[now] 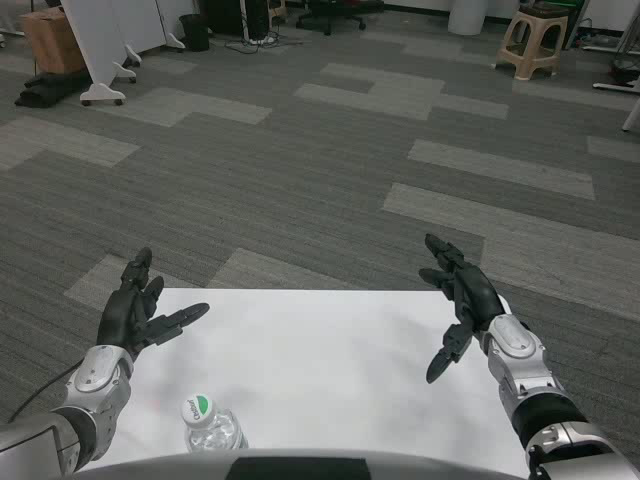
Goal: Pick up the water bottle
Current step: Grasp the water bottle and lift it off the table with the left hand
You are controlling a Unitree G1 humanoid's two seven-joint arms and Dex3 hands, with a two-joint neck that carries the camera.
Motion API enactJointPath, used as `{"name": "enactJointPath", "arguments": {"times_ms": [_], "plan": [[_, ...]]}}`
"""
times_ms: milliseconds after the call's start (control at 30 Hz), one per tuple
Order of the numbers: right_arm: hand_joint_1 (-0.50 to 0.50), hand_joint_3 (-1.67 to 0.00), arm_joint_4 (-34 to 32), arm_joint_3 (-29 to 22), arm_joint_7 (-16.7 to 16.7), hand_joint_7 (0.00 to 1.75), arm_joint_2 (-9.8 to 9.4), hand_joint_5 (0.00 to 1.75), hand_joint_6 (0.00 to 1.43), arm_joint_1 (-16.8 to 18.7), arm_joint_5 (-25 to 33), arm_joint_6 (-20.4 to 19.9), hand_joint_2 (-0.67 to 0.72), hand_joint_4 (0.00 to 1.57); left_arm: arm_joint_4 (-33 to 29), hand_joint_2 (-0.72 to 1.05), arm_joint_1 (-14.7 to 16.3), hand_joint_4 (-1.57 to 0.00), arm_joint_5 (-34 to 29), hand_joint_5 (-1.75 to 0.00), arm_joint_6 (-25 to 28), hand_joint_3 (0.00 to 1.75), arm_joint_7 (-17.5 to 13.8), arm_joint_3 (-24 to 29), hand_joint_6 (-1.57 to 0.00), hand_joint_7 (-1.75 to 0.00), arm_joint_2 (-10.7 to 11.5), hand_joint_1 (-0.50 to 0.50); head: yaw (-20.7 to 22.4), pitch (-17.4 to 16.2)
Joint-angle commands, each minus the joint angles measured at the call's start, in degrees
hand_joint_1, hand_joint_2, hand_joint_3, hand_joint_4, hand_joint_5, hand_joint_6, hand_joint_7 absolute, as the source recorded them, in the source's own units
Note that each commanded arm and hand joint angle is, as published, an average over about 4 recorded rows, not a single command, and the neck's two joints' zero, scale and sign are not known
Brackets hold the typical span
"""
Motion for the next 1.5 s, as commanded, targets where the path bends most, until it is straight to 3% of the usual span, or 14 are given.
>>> {"name": "enactJointPath", "arguments": {"times_ms": [33,67,100,333,667,767,833,967,1200,1267,1433,1500], "plan": [[-0.12,-0.16,0.6,1.2,0.0,0.0,-0.51,0.78,0.0,-1.4,0.5,-0.4,0.66,0.0,-5.9,0.69,-1.6,0.0,0.4,-0.1,-0.6,0.09,1.2,2.7,0.0,0.0,0.7,0.5,2.8,-11.4],[-0.12,-0.14,0.6,1.2,0.0,0.0,-0.51,0.78,0.0,-1.4,0.5,-0.4,0.66,0.0,-5.9,0.69,-1.6,0.0,0.4,-0.1,-0.6,0.09,1.2,2.7,0.0,0.0,0.7,0.5,2.5,-10.2],[-0.12,-0.12,0.6,1.2,0.0,0.0,-0.51,0.78,0.0,-1.4,0.5,-0.4,0.66,0.0,-5.9,0.69,-1.6,0.0,0.4,-0.1,-0.6,0.09,1.2,2.7,0.0,0.0,0.7,0.5,1.7,-6.8],[-0.12,-0.14,0.6,1.2,0.0,0.0,-0.51,0.78,0.0,-1.4,0.5,-0.4,0.66,0.0,-5.9,0.6,-1.6,0.0,0.3,-0.1,-0.6,0.09,1.2,2.9,0.0,0.0,0.7,0.5,2.7,-7.0],[-0.12,-0.16,0.6,1.2,0.0,0.0,-0.59,0.78,0.0,-1.3,0.5,-0.4,0.66,0.0,-5.8,0.6,-1.6,0.0,-0.1,-0.1,-0.2,0.09,1.1,3.2,0.0,0.0,0.9,0.5,12.8,-10.3],[-0.12,-0.1,0.6,1.2,0.0,0.0,-0.59,0.78,0.0,-1.3,0.5,-0.4,0.66,0.0,-5.8,0.6,-1.6,0.0,-0.1,-0.1,-0.2,0.09,1.1,3.3,0.0,0.0,0.9,0.5,15.3,-10.7],[-0.12,-0.1,0.7,1.3,0.0,0.0,-0.59,0.78,0.0,-1.4,0.5,-0.4,0.66,0.0,-5.8,0.6,-1.6,0.0,-0.1,-0.1,-0.2,0.09,1.1,3.4,0.0,0.0,1.0,0.5,16.6,-10.4],[-0.12,-0.16,0.9,1.6,0.1,0.0,-0.59,0.78,0.0,-1.4,0.5,-0.4,0.66,0.0,-5.8,0.6,-1.3,0.0,-0.1,-0.1,-0.2,0.09,1.0,3.5,0.0,0.0,1.1,0.5,23.9,-9.3],[-0.12,-0.14,1.4,1.9,0.1,0.0,-0.46,0.78,0.0,-1.5,0.5,-0.3,0.66,0.0,-6.2,0.6,-1.1,0.0,-0.1,-0.1,-0.1,0.09,0.4,3.7,0.0,0.0,1.7,0.5,26.5,-6.3],[-0.12,-0.12,1.5,2.1,0.1,0.0,-0.37,0.78,0.0,-1.6,0.5,-0.3,0.66,0.0,-6.9,0.58,-1.1,0.0,-0.1,-0.1,1.2,0.09,-1.0,4.2,0.0,0.0,2.2,0.5,27.0,-5.2],[-0.12,-0.12,2.1,2.6,0.2,0.0,-0.18,0.78,0.0,-2.1,0.5,-0.3,0.66,0.0,-9.9,0.38,-1.5,0.0,0.0,-0.1,6.4,0.09,-8.9,6.0,0.0,0.0,3.8,0.5,27.4,-3.3],[-0.12,-0.1,2.4,2.8,0.2,0.0,-0.07,0.78,0.0,-2.3,0.5,-0.3,0.66,0.0,-11.4,0.14,-1.5,0.0,0.1,-0.1,8.4,0.09,-11.8,6.9,0.0,0.0,4.6,0.5,27.7,-2.4]]}}
